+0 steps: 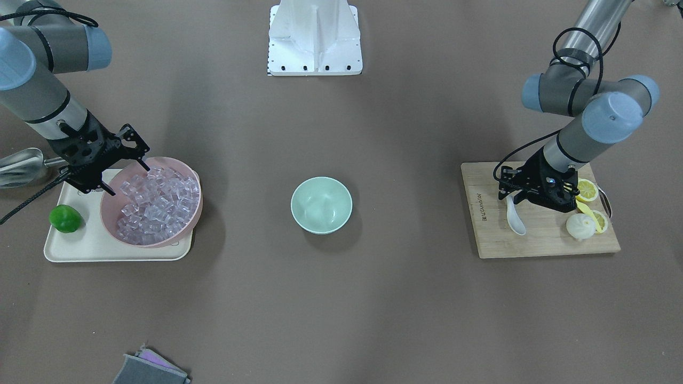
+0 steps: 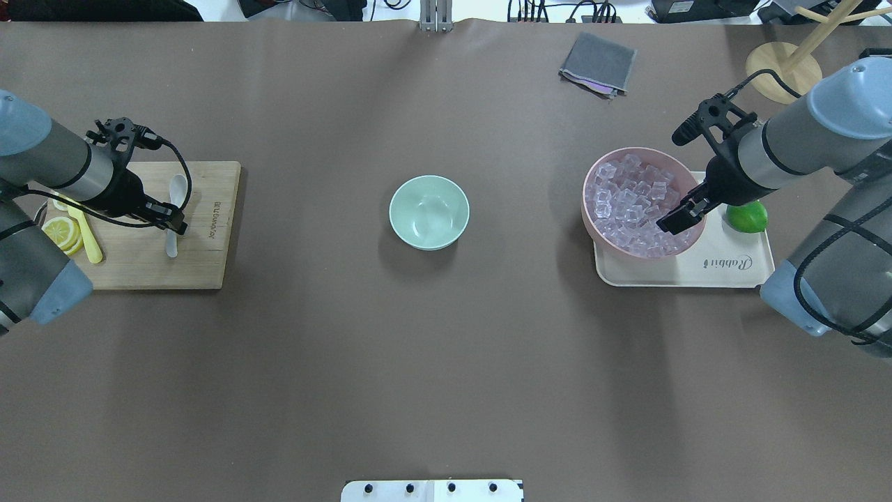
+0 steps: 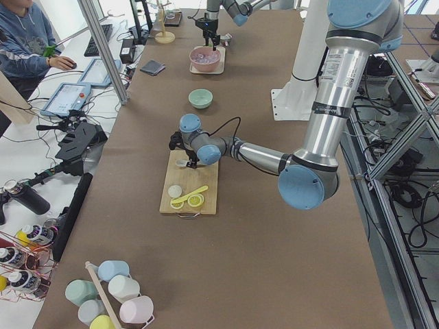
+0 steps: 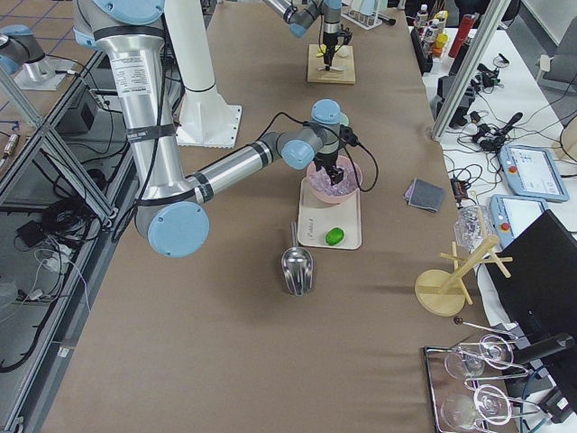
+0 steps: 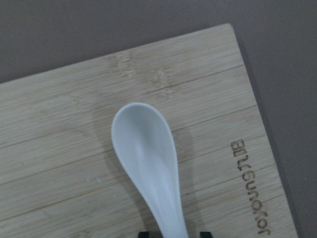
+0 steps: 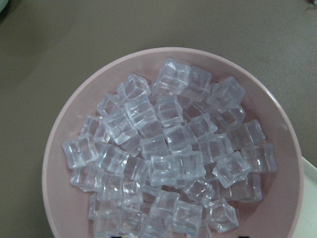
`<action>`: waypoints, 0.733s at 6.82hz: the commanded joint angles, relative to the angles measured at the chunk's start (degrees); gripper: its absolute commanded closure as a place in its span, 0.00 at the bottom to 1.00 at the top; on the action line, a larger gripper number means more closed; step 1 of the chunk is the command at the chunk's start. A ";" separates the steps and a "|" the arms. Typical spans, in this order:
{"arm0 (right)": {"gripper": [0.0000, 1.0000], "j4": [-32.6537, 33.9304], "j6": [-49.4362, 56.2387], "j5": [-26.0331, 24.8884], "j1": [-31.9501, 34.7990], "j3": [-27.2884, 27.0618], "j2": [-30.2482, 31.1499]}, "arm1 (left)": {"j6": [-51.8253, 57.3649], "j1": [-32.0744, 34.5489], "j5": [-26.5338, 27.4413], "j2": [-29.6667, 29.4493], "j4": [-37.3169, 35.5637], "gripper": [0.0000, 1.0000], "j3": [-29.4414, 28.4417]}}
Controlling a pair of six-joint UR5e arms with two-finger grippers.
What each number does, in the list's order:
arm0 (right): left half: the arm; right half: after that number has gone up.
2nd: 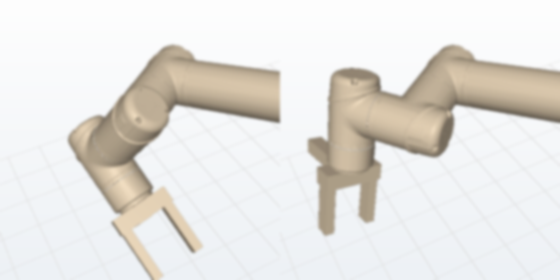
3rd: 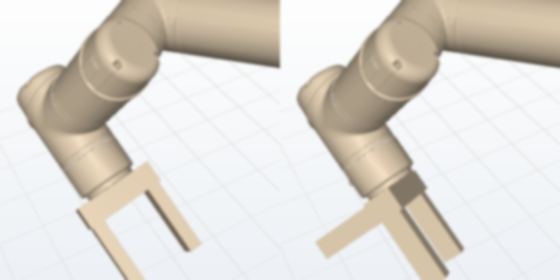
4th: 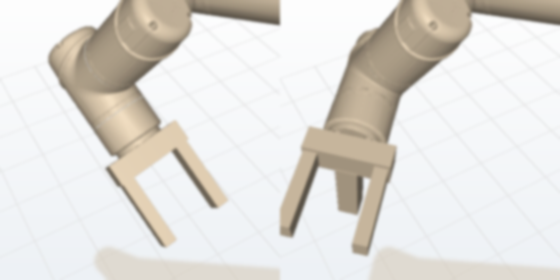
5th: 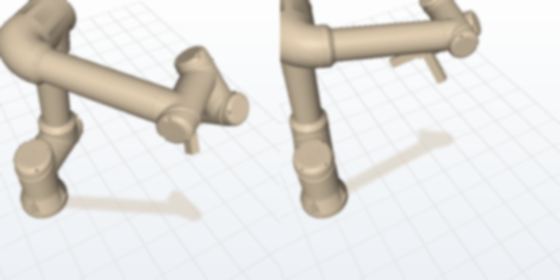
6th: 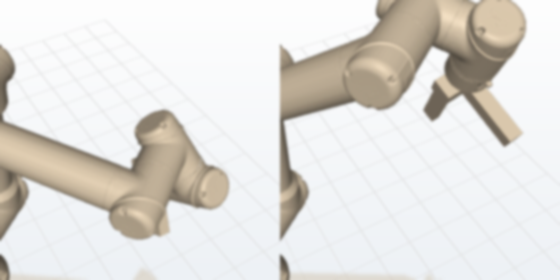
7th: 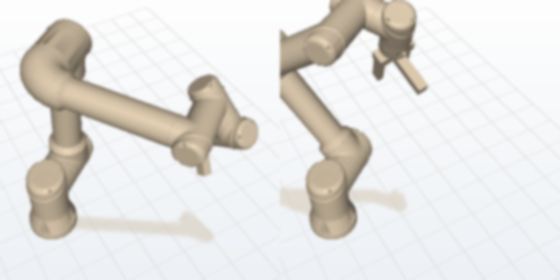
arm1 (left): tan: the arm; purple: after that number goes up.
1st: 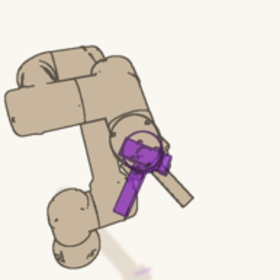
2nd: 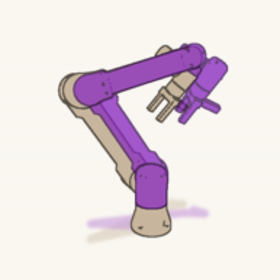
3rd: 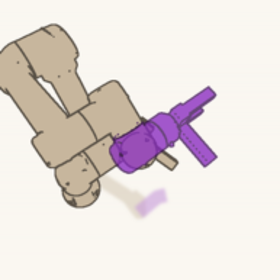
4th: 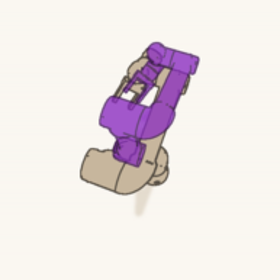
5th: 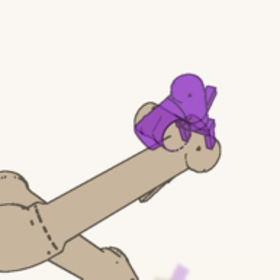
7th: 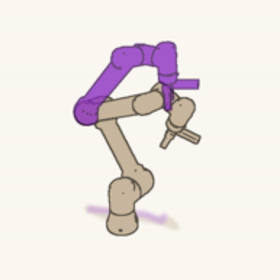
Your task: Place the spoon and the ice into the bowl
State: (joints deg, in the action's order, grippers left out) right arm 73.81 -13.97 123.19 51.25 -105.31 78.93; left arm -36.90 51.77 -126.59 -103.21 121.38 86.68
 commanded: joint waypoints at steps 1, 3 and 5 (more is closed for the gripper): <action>0.17 -0.07 0.00 0.03 -0.01 0.02 0.00 | -0.81 -0.01 -0.06 -0.76 -0.01 1.00 0.15; 0.17 -0.07 0.00 0.12 -0.01 0.02 0.00 | -6.32 -0.01 -0.06 -3.38 -0.01 1.00 2.08; 0.16 -0.07 -0.09 0.12 -0.01 -0.07 -0.09 | -18.66 -5.41 0.02 -15.12 -0.36 1.00 2.18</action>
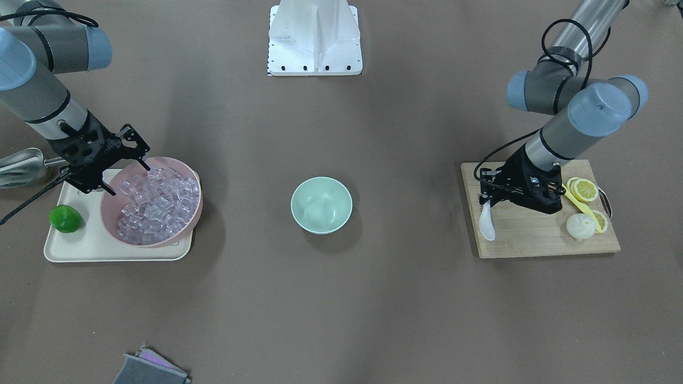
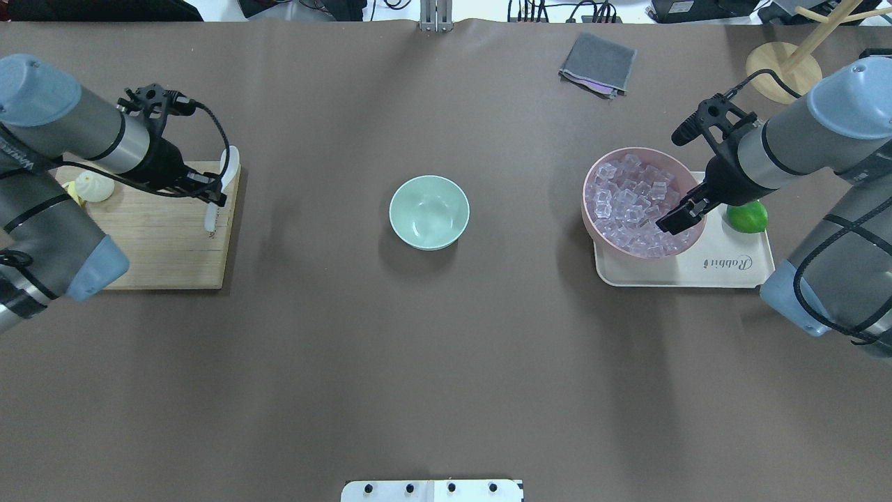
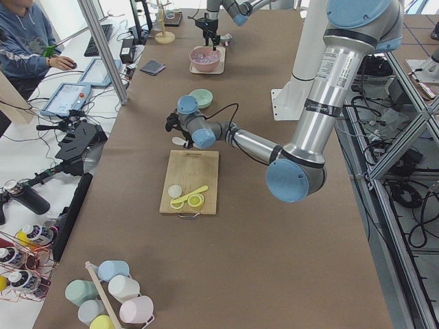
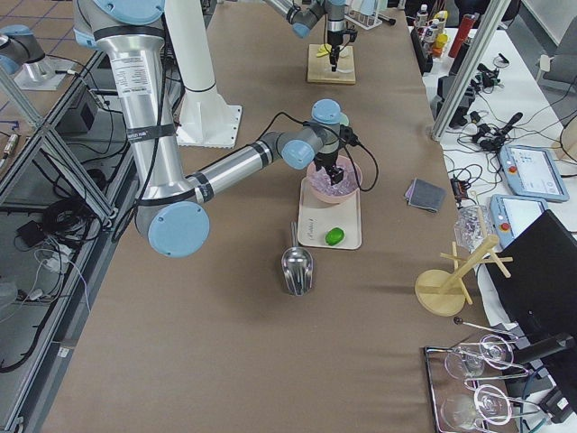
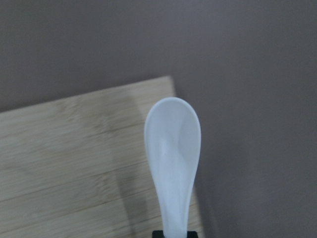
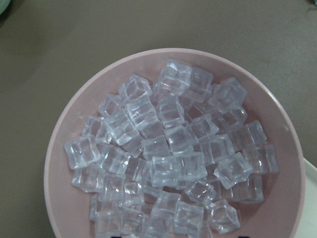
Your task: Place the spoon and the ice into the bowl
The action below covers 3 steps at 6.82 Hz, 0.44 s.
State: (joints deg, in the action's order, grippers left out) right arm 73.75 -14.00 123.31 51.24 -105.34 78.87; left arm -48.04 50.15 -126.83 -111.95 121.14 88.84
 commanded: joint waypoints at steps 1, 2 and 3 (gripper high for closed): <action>0.16 0.08 -0.07 -0.08 0.00 0.13 0.06 | -14.03 -6.96 3.40 -12.27 -0.28 1.00 -0.24; 0.16 0.08 -0.07 0.00 0.00 0.40 0.06 | -16.79 -12.21 7.87 -16.25 -0.46 1.00 -0.94; 0.16 0.08 -0.07 -0.08 0.00 0.49 -0.03 | -17.43 -14.00 12.18 -19.51 -0.20 1.00 -3.56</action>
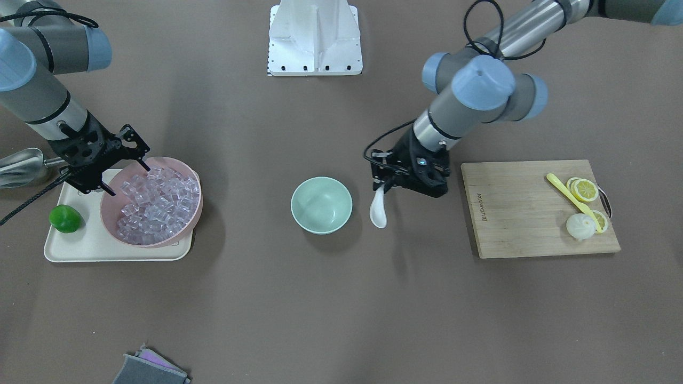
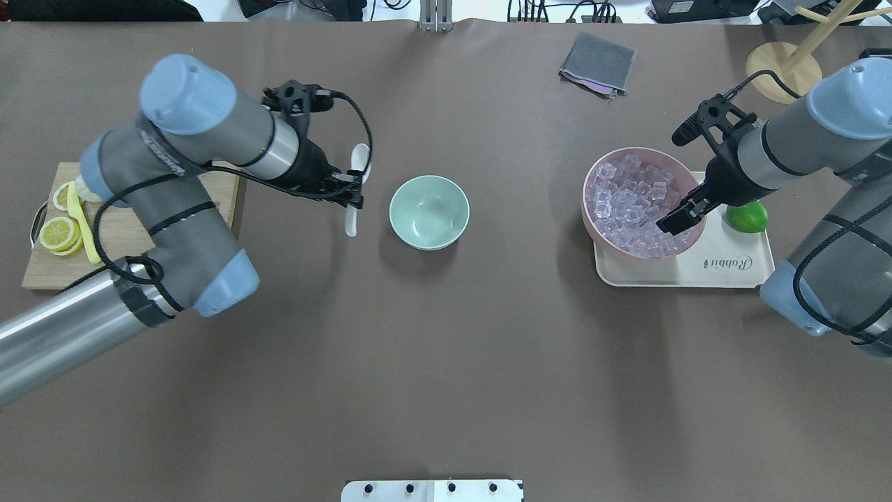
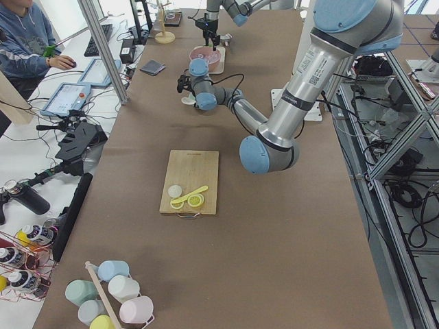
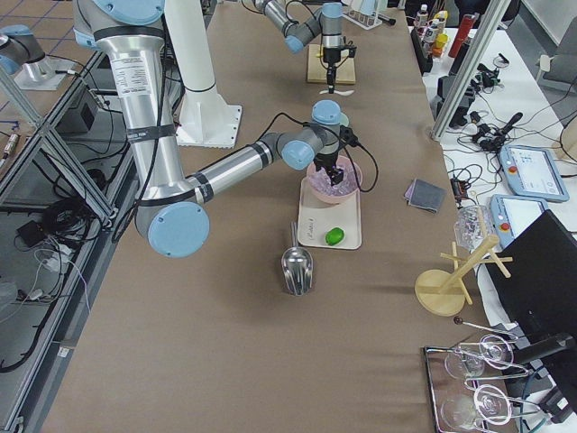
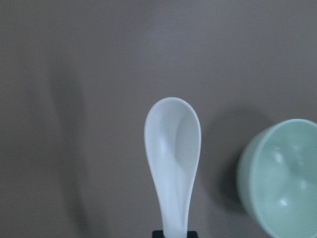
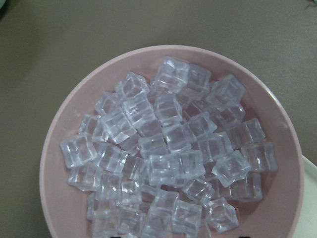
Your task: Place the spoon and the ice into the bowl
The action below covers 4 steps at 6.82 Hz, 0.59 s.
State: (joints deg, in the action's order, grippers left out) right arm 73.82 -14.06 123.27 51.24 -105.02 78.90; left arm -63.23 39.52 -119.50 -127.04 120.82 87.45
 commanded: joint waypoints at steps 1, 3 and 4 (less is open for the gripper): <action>0.16 -0.08 -0.09 -0.05 -0.09 1.29 -0.15 | -2.07 -4.10 5.76 -6.62 0.38 1.00 -4.98; 0.16 -0.08 -0.09 -0.05 -0.17 1.92 -0.59 | -1.55 -4.10 5.77 -7.88 0.47 1.00 -6.59; 0.16 -0.08 -0.09 -0.05 -0.26 2.27 -1.11 | -1.63 -4.10 7.07 -7.79 0.38 0.03 -6.15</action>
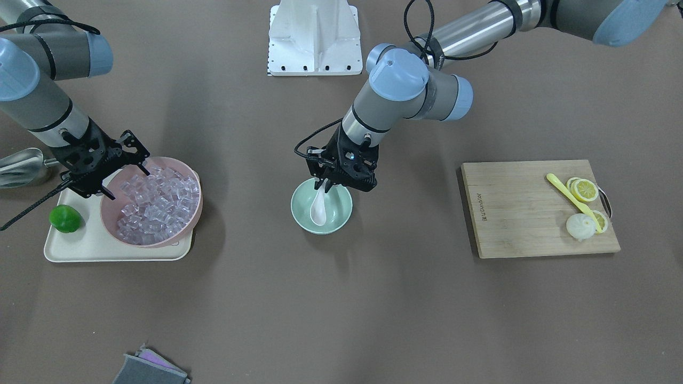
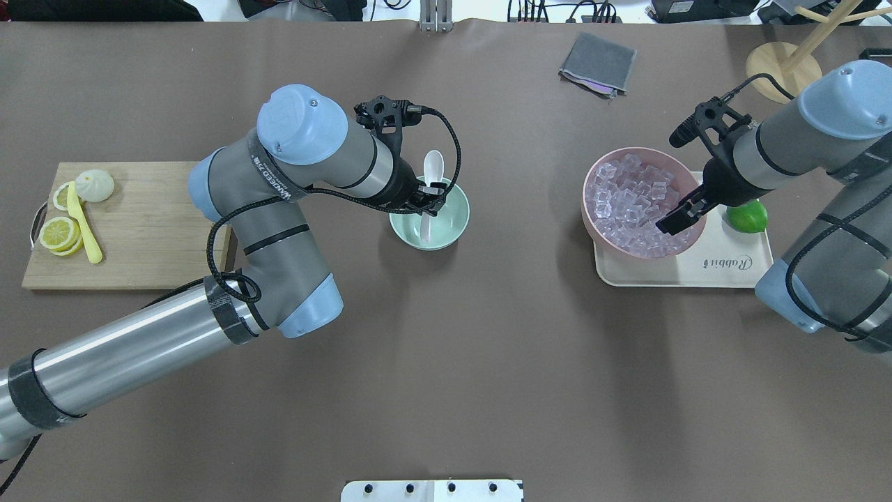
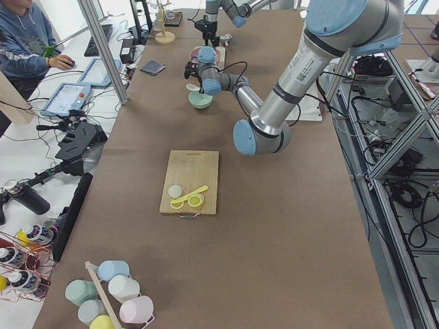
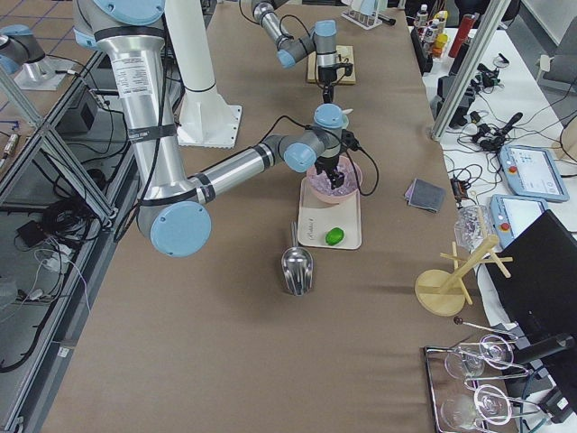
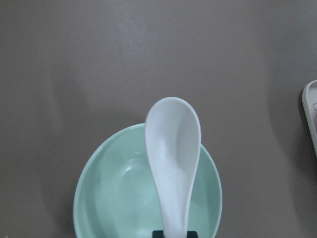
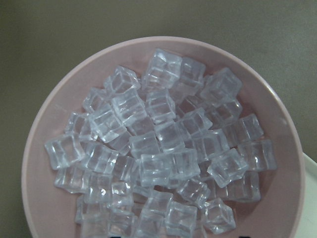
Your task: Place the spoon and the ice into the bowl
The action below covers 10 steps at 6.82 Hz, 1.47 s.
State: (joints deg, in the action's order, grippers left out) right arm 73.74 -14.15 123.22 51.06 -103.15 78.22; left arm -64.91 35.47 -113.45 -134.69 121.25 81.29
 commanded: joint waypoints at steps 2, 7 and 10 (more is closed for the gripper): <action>0.18 0.08 0.26 0.00 -0.17 1.11 -0.62 | -0.13 -0.76 3.76 1.09 0.04 0.02 1.15; 0.30 -0.09 1.14 0.79 -0.09 4.01 -0.71 | -0.04 -0.67 5.17 2.77 1.36 0.02 1.15; 0.30 0.00 1.05 1.05 -0.09 4.01 -0.27 | -0.31 -0.75 6.04 4.17 3.10 0.02 1.24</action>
State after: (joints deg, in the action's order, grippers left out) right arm 73.73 -13.07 124.18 50.95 -99.13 77.77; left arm -65.11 34.79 -108.09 -131.31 123.05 82.49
